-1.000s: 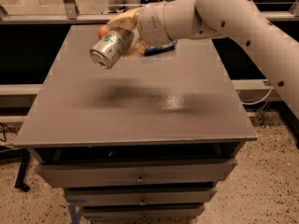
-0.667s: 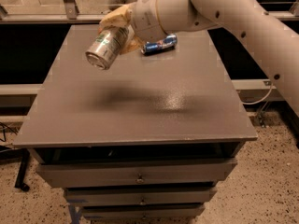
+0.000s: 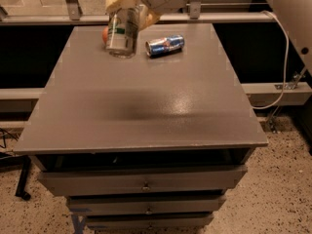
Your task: Place 7up can upright
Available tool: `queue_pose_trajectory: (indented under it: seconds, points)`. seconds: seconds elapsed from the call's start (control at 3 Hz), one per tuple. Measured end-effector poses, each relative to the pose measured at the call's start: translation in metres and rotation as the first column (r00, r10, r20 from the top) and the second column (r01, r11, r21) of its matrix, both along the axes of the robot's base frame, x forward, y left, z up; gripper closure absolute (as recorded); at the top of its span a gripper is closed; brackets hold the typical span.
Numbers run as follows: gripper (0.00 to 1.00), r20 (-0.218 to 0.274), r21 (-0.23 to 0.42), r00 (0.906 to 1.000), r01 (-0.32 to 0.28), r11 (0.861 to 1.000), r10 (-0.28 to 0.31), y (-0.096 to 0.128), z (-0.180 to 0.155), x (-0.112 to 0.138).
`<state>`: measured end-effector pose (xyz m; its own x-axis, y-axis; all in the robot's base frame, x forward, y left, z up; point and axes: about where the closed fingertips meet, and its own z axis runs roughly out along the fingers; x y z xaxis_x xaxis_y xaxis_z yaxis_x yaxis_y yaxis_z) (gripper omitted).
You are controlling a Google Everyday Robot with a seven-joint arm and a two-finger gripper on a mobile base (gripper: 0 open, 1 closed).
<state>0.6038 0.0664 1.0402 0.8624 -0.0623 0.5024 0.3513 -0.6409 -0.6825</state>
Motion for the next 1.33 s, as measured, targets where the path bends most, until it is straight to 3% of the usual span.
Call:
queue_pose_trajectory:
  seconds: [0.33, 1.0, 1.33]
  points:
    - [1.0, 0.156, -0.104, 0.9841, -0.068, 0.992, 0.084, -0.017, 0.023, 0.002]
    - [1.0, 0.227, -0.129, 0.9555, -0.162, 0.978, 0.189, -0.002, 0.027, -0.003]
    - [1.0, 0.296, -0.12, 0.9103, -0.265, 0.957, 0.289, -0.004, 0.031, 0.002]
